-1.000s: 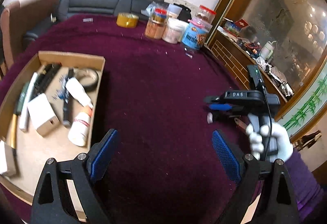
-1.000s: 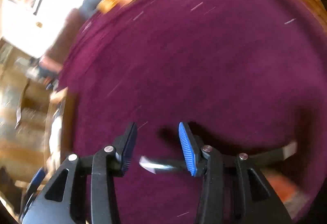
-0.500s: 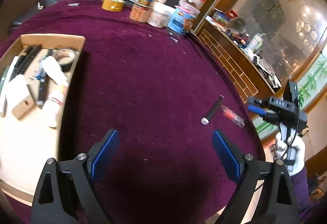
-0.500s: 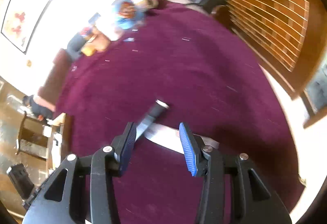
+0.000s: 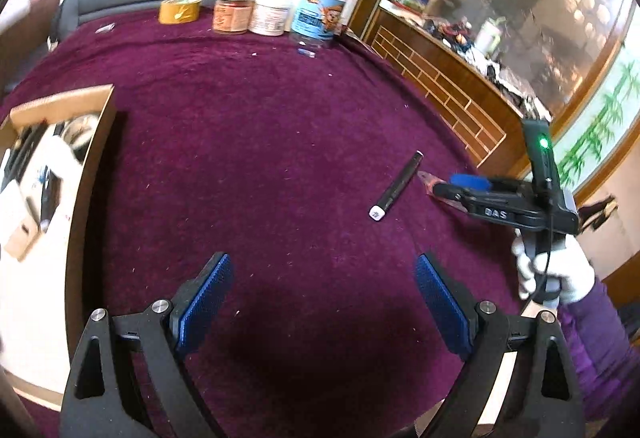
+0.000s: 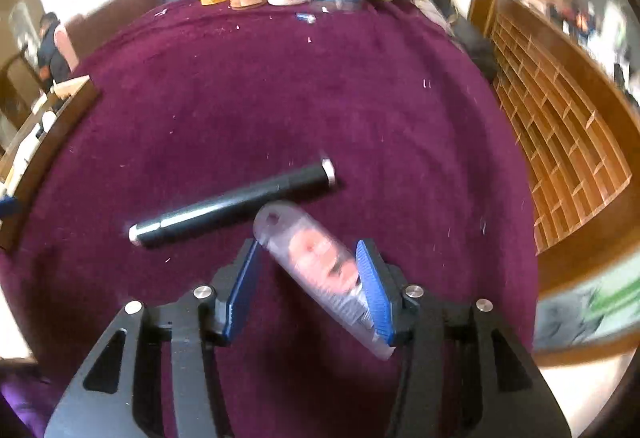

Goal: Organize rigid objects

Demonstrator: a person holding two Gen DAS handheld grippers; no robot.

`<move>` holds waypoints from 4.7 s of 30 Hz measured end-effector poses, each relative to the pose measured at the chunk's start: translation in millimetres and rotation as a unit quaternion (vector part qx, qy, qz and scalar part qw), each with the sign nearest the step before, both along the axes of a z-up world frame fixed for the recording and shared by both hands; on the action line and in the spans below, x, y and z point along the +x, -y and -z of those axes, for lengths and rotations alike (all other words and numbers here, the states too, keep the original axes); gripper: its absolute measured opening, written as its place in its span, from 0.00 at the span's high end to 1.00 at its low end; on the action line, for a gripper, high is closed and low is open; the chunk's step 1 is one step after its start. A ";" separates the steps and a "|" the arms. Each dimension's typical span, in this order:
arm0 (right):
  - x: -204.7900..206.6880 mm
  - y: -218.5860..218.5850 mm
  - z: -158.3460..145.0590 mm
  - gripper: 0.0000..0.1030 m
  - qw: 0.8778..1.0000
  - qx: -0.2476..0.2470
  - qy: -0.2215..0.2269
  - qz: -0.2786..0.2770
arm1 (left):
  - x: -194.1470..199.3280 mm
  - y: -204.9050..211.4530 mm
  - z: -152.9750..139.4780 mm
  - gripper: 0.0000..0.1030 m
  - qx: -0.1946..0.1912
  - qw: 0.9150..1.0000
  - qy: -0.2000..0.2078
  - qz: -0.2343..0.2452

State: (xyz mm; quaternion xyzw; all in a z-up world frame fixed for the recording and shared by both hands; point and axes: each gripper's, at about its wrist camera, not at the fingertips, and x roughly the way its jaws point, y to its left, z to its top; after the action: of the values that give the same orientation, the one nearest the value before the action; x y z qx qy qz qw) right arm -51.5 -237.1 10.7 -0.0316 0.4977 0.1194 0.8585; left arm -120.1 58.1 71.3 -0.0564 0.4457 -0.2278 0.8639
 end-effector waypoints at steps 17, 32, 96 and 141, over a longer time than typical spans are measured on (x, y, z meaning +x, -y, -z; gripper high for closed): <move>-42.5 64.5 1.0 0.63 0.990 0.071 -0.025 0.120 | 67.7 181.1 55.2 0.14 0.175 0.967 0.022 0.183; -50.6 37.1 4.7 0.75 0.992 -0.005 0.005 0.127 | 49.3 116.2 26.0 0.89 0.060 0.991 0.003 0.124; -7.3 -389.1 -2.9 0.74 0.962 0.193 -0.138 -0.136 | -34.3 -250.2 46.0 0.55 -0.106 0.946 -0.029 -0.303; -101.8 -153.6 -85.6 0.16 0.959 0.121 0.234 0.109 | -103.3 -35.6 -114.2 0.01 0.013 0.922 0.342 -0.181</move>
State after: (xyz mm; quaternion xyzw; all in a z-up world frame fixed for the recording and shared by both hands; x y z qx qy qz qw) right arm -153.2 -83.5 96.2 0.1001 0.2655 0.0740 0.9561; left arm -223.5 93.7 185.5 -0.0437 0.1084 -0.0670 0.9909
